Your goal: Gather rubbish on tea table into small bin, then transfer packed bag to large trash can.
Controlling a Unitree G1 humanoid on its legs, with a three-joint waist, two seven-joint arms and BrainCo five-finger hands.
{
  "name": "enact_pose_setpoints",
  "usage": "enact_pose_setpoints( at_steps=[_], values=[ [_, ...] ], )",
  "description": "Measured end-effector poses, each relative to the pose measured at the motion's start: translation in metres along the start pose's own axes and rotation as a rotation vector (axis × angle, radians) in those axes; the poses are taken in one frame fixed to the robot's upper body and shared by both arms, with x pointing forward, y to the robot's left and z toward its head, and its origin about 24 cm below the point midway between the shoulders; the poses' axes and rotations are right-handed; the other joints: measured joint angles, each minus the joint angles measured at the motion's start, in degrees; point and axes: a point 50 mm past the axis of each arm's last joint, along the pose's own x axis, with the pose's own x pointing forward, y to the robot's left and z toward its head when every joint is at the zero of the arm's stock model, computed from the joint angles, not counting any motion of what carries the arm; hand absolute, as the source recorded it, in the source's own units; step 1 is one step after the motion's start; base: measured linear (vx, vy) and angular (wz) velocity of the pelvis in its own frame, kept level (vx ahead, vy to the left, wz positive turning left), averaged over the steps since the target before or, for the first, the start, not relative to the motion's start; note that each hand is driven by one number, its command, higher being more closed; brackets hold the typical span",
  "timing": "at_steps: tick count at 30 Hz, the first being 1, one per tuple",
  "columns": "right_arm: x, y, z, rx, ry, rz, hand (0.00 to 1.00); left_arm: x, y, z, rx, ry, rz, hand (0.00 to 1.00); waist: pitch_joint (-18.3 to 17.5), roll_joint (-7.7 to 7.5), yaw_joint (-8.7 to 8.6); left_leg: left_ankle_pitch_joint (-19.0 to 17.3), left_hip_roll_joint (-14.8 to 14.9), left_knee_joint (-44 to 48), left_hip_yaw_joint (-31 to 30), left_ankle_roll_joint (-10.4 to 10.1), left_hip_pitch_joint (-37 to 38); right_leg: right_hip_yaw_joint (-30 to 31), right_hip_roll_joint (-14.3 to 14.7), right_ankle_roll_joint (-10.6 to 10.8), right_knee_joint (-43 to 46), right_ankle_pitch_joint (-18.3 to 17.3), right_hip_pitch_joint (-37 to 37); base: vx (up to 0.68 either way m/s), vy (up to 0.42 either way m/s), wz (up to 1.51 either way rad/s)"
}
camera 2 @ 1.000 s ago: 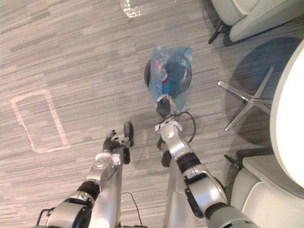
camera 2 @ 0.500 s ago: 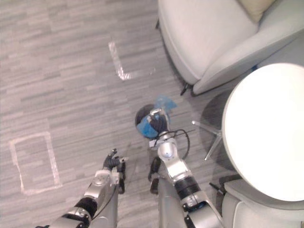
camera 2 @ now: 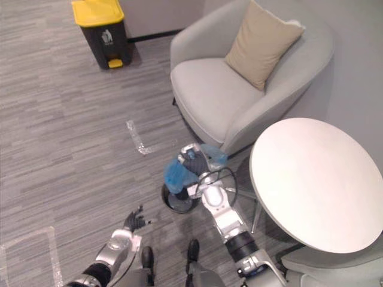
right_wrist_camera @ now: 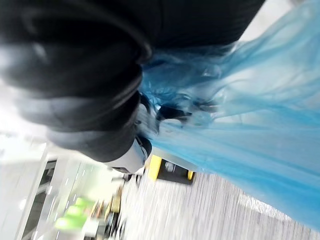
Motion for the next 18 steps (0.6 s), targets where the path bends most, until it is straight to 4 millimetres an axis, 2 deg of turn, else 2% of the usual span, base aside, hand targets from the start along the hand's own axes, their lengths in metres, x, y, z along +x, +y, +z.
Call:
enact_pose_setpoints(
  at_steps=[1,5,7,9,14,18],
  values=[
    [-0.007,-0.002,0.006,0.034,-0.035,0.014,1.00,-0.002,0.004,0.016,0.013,-0.096,-0.003,0.00,-0.84,0.04,-0.02,0.00,-0.04,-0.01,0.07,0.00,0.06,0.17,-0.02,0.01,0.00,0.05,-0.01,-0.01,0.012,-0.04],
    [-0.012,-0.007,0.006,0.054,-0.036,0.060,1.00,-0.009,-0.005,0.019,-0.004,-0.096,-0.061,0.00,-2.76,0.59,-0.25,0.18,-0.16,-1.29,0.76,0.17,2.15,1.09,0.08,0.01,-0.01,0.06,1.03,0.03,0.004,-0.11],
    [-0.012,-0.013,0.005,0.050,-0.033,0.080,1.00,-0.009,-0.014,0.031,0.004,-0.148,-0.112,0.00,-2.79,0.55,-0.31,0.18,-0.13,-1.42,0.74,0.17,2.63,1.16,0.15,0.01,-0.02,0.06,1.41,0.00,0.000,0.00],
    [-0.011,-0.019,0.009,0.055,-0.045,0.103,1.00,-0.004,-0.013,0.045,0.027,-0.204,-0.124,0.00,-2.82,0.59,-0.33,0.24,-0.13,-1.67,0.91,0.15,3.13,1.45,0.21,-0.01,-0.03,0.08,1.67,0.00,-0.002,-0.06],
    [-0.001,-0.021,0.036,0.097,-0.159,0.201,1.00,0.013,0.000,0.077,0.136,-0.307,-0.125,0.00,-2.87,0.67,-1.31,0.47,-0.04,-2.10,2.31,0.08,4.16,2.97,0.44,-0.14,-0.05,0.64,1.71,0.00,0.000,-0.17],
    [0.002,-0.020,0.054,0.146,-0.242,0.245,1.00,0.014,-0.016,0.086,0.182,-0.354,-0.185,0.00,-2.91,0.64,-1.82,0.49,-0.13,-2.23,2.86,0.11,4.53,3.75,0.39,-0.03,-0.08,1.06,1.72,0.00,0.011,-0.09]
  ],
)
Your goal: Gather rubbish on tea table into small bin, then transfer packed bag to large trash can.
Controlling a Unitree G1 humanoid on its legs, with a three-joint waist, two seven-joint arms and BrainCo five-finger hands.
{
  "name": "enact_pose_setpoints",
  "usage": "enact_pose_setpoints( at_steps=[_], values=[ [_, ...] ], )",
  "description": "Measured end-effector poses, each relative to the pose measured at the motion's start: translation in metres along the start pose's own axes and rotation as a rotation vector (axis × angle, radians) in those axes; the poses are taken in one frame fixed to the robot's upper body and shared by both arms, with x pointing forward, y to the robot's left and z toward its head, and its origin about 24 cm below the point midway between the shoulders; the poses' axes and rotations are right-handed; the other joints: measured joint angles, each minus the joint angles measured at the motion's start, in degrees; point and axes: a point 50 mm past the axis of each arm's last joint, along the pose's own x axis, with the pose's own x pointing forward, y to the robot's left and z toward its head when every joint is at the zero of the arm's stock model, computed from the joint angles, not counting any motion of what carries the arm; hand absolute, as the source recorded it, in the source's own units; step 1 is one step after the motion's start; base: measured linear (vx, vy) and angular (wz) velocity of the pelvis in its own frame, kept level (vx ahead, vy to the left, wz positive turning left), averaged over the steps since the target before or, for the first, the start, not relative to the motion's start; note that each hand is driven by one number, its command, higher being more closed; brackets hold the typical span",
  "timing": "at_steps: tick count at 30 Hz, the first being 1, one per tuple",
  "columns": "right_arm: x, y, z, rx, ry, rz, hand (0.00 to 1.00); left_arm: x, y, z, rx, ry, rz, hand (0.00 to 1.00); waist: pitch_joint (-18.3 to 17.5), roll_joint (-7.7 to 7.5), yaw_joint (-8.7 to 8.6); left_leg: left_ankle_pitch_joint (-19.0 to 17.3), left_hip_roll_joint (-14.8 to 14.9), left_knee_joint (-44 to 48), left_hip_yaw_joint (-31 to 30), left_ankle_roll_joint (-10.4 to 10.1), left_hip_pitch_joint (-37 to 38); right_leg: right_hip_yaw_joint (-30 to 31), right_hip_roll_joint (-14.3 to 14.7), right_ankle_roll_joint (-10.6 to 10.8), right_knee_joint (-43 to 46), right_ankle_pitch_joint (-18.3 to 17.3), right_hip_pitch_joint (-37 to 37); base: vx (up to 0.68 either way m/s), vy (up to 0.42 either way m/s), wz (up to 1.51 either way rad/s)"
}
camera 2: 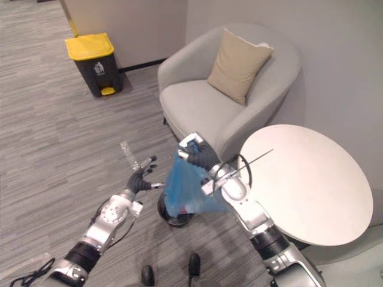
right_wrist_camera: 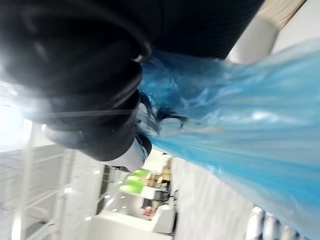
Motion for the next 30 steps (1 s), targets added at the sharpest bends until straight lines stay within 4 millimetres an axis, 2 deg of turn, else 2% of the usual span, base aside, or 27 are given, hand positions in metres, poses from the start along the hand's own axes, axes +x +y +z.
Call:
enact_pose_setpoints(
  at_steps=[6,9,19,22,24,27,30],
  values=[
    [0.005,0.008,0.008,0.038,-0.040,0.055,1.00,0.002,-0.012,0.003,0.072,-0.016,-0.065,0.00,-0.06,0.01,-0.28,0.40,-0.25,-1.04,0.93,0.33,0.44,1.16,-0.08,0.15,-0.17,0.50,-0.45,-0.02,0.011,-0.09],
    [0.007,0.018,0.012,0.086,-0.062,0.099,1.00,0.004,-0.017,-0.004,0.100,0.018,-0.097,0.00,-1.33,0.07,-0.80,0.78,-0.43,-1.79,1.33,0.37,0.43,1.78,-0.08,0.19,-0.15,0.65,-1.06,0.01,0.009,-0.09],
    [0.018,0.046,0.023,0.208,-0.117,0.226,1.00,0.037,-0.011,-0.015,0.202,0.139,-0.132,0.00,-1.45,0.07,-2.55,1.27,-1.00,-2.99,3.30,0.70,1.25,4.10,-0.17,0.68,-0.02,1.58,-1.89,0.00,0.011,-0.12],
    [0.021,0.051,0.025,0.262,-0.127,0.244,1.00,0.042,-0.016,0.000,0.219,0.087,-0.139,0.00,-1.46,0.10,-2.75,1.56,-1.19,-3.61,3.89,0.70,1.47,4.68,-0.18,0.74,0.01,1.73,-2.19,0.01,0.015,-0.10],
    [0.026,0.059,0.037,0.330,-0.193,0.237,1.00,0.030,-0.036,0.022,0.147,-0.045,-0.143,0.00,-1.49,0.14,-2.67,1.55,-1.17,-3.62,3.82,0.71,1.44,4.64,-0.17,0.77,0.01,1.71,-2.21,0.04,0.018,-0.01],
    [0.030,0.065,0.046,0.367,-0.240,0.235,1.00,0.018,-0.063,0.029,0.047,-0.092,-0.158,0.00,-1.51,0.12,-2.00,1.55,-1.14,-3.60,2.70,0.71,1.27,4.48,-0.18,0.79,0.00,1.70,-2.00,0.02,0.010,0.15],
    [0.032,0.069,0.046,0.389,-0.245,0.225,1.00,0.019,-0.066,0.031,0.064,-0.104,-0.132,0.00,-1.61,0.05,-1.48,1.61,-1.19,-3.60,2.47,0.77,1.27,4.57,-0.28,0.82,0.00,1.68,-1.90,0.00,0.006,0.06]
  ],
)
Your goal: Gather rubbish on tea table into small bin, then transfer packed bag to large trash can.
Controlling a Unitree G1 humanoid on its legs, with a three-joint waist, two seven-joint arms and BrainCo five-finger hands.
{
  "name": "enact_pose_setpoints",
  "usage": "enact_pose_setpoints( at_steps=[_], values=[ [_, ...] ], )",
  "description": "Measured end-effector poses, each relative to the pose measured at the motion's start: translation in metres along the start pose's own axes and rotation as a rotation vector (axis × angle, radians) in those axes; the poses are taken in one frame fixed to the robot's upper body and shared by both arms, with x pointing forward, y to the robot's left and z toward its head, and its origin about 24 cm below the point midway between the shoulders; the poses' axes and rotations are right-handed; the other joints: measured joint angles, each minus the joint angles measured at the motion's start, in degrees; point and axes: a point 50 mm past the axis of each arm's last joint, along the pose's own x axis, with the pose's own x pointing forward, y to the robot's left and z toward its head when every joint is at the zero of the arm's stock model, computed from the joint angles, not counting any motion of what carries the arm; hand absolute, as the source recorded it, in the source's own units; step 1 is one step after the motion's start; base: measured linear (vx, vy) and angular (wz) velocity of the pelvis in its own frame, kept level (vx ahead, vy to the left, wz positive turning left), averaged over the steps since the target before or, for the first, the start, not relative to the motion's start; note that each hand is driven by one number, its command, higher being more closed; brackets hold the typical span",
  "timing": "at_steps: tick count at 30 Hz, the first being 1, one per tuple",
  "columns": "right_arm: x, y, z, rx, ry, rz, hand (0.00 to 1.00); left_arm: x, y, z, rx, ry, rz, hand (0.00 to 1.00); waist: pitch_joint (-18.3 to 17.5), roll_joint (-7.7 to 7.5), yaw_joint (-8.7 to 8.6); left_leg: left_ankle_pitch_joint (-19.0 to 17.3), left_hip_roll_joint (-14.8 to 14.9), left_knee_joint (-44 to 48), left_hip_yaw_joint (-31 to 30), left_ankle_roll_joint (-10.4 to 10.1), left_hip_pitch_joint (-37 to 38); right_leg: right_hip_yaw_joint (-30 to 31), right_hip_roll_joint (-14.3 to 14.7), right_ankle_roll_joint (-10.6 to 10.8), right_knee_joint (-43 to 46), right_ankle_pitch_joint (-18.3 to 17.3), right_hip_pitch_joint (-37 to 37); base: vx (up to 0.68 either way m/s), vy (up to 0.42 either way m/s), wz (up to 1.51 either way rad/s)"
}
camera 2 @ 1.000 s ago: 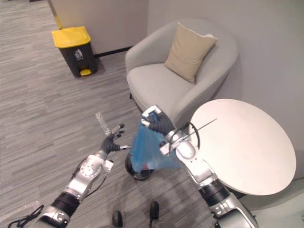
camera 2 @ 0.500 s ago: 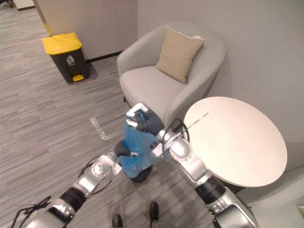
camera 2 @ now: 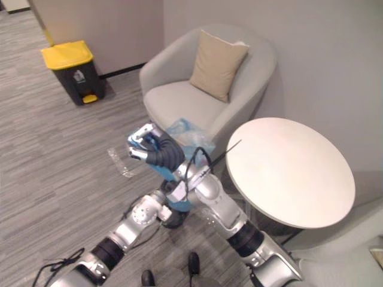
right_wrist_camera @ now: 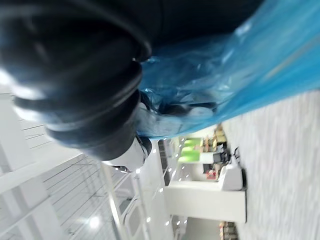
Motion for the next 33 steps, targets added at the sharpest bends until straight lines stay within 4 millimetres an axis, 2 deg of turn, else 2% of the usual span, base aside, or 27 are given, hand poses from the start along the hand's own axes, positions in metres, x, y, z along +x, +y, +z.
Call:
enact_pose_setpoints(
  at_steps=[1,9,19,24,25,30,33],
  values=[
    [0.002,0.002,0.000,0.012,-0.010,-0.008,1.00,0.000,0.001,0.000,0.018,0.001,0.021,1.00,-0.02,0.01,-0.06,0.05,-0.03,0.00,0.00,0.04,0.00,0.05,-0.05,0.01,0.00,-0.01,0.00,0.00,0.000,0.00],
    [0.005,0.012,-0.005,0.049,-0.002,-0.019,1.00,0.009,-0.004,0.003,0.038,0.013,0.112,1.00,-0.37,-0.05,-0.54,0.54,0.08,-0.20,-0.15,-0.18,0.03,0.02,0.04,0.01,0.01,-0.01,0.00,0.00,0.000,0.00],
    [0.006,0.018,-0.007,0.082,-0.012,-0.021,1.00,0.008,0.005,-0.002,0.023,0.041,0.182,1.00,-2.23,-0.61,-0.94,0.60,0.05,-0.24,-0.14,-0.18,0.23,0.01,0.04,0.00,0.00,0.00,0.17,0.00,0.000,0.00],
    [-0.002,0.022,-0.014,0.140,-0.005,-0.047,1.00,0.007,0.006,-0.008,0.023,0.065,0.185,1.00,-2.56,-0.96,-1.14,0.60,0.04,-0.50,-0.12,-0.18,1.25,0.02,0.03,0.08,-0.01,-0.06,1.08,0.00,0.000,0.00],
    [-0.005,0.022,-0.016,0.146,-0.005,-0.048,0.00,0.006,0.006,-0.009,0.019,0.070,0.187,1.00,-2.64,-1.05,-1.15,0.60,-0.01,-0.64,-0.06,-0.17,1.35,0.09,0.00,0.10,-0.02,-0.08,1.10,0.00,0.000,0.00],
    [-0.024,0.020,-0.026,0.155,0.030,-0.110,0.00,-0.005,0.017,-0.023,-0.029,0.130,0.251,1.00,-2.74,-1.19,-1.29,0.81,-0.14,-1.20,0.04,-0.11,1.52,0.37,-0.07,0.27,-0.05,-0.21,0.96,0.00,0.000,0.00],
    [-0.035,0.015,-0.029,0.098,0.059,-0.156,0.00,-0.015,0.020,-0.035,-0.053,0.176,0.279,1.00,-2.74,-1.19,-1.37,0.81,-0.15,-1.20,0.03,-0.11,1.50,0.33,-0.08,0.28,-0.04,-0.22,0.95,0.00,0.000,0.00]
  ],
)
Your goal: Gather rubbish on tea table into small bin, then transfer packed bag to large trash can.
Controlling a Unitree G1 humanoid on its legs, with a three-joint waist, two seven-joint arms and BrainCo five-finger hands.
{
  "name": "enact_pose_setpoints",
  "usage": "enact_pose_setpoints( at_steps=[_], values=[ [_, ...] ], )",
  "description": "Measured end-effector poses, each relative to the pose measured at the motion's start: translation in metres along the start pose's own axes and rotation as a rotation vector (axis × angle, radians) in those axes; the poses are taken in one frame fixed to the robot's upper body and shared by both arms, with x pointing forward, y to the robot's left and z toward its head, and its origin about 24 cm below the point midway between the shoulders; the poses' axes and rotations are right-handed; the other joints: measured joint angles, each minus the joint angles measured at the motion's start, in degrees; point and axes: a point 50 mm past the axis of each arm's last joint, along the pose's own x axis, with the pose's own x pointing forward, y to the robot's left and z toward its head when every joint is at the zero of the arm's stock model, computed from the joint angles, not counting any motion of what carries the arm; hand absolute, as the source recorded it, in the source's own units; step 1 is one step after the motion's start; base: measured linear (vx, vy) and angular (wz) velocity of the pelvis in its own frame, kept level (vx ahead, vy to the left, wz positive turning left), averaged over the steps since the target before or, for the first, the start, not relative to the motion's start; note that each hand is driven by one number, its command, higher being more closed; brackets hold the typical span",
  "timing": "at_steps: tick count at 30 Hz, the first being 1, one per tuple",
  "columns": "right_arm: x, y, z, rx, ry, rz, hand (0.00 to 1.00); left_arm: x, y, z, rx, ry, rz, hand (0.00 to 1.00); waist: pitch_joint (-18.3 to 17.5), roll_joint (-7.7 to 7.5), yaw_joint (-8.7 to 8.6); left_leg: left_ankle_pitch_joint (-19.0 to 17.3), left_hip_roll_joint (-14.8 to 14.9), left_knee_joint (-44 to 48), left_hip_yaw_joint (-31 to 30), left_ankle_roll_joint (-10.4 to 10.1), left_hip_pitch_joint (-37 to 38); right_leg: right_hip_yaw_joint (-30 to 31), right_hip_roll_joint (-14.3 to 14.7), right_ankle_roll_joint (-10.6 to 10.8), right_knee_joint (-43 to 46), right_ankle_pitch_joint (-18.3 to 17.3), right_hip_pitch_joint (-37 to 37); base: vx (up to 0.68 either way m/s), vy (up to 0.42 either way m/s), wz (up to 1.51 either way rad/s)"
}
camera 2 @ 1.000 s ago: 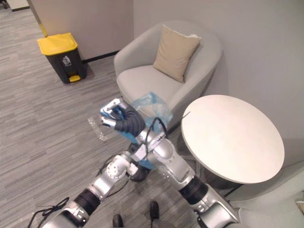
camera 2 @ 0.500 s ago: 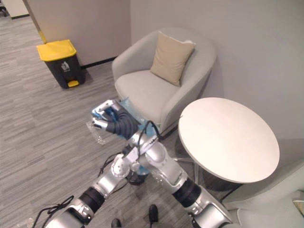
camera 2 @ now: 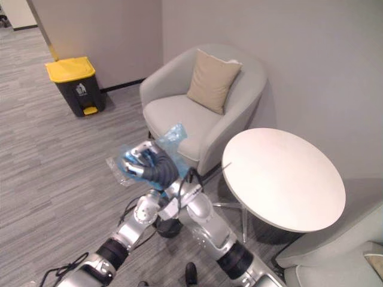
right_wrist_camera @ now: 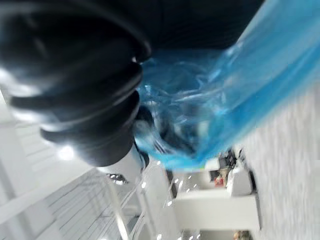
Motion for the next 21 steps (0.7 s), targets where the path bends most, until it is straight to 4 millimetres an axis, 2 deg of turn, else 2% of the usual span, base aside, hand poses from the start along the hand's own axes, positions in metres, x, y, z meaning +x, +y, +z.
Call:
enact_pose_setpoints(
  at_steps=[7,11,14,16,19,21],
  values=[
    [-0.016,-0.022,0.005,-0.363,0.013,-0.141,0.00,-0.008,0.007,-0.006,-0.034,0.018,0.039,1.00,0.00,0.00,-0.19,0.00,-0.18,0.02,-0.45,0.03,0.05,-0.52,-0.27,0.04,-0.01,-0.02,0.28,0.01,0.011,0.02],
    [-0.026,-0.038,0.016,-0.651,0.000,-0.237,0.00,-0.014,0.016,-0.007,-0.052,0.013,0.078,1.00,0.01,0.01,-0.17,-0.04,-0.22,0.02,-0.74,0.06,0.62,-0.77,-0.38,0.23,-0.16,-0.19,0.94,0.00,0.010,0.03],
    [-0.035,-0.045,0.027,-0.796,-0.028,-0.311,0.00,-0.019,0.021,-0.008,-0.058,0.009,0.102,1.00,0.00,0.05,-0.16,-0.04,-0.40,0.02,-0.83,0.08,0.60,-0.95,-0.49,0.42,-0.13,-0.38,0.97,0.00,0.004,0.02],
    [-0.044,-0.052,0.036,-0.858,-0.048,-0.402,0.00,-0.023,0.027,-0.010,-0.077,0.017,0.134,1.00,0.01,0.10,-0.14,0.00,-0.54,0.00,-0.83,0.18,0.62,-0.98,-0.57,1.05,-0.07,-0.86,1.00,0.00,0.000,0.00],
    [-0.057,-0.061,0.039,-0.890,-0.039,-0.515,0.00,-0.031,0.032,-0.016,-0.090,0.036,0.165,1.00,0.02,0.20,-0.13,0.00,-0.64,0.00,-0.85,0.20,0.71,-1.03,-0.60,1.06,-0.03,-0.88,1.09,0.00,0.000,0.00],
    [-0.073,-0.068,0.038,-0.880,-0.011,-0.625,0.00,-0.038,0.037,-0.022,-0.101,0.057,0.193,1.00,0.05,0.40,-0.11,-0.01,-0.67,-0.01,-0.86,0.20,0.76,-1.08,-0.61,1.03,-0.03,-0.90,1.15,0.00,0.000,0.00]
  ],
)
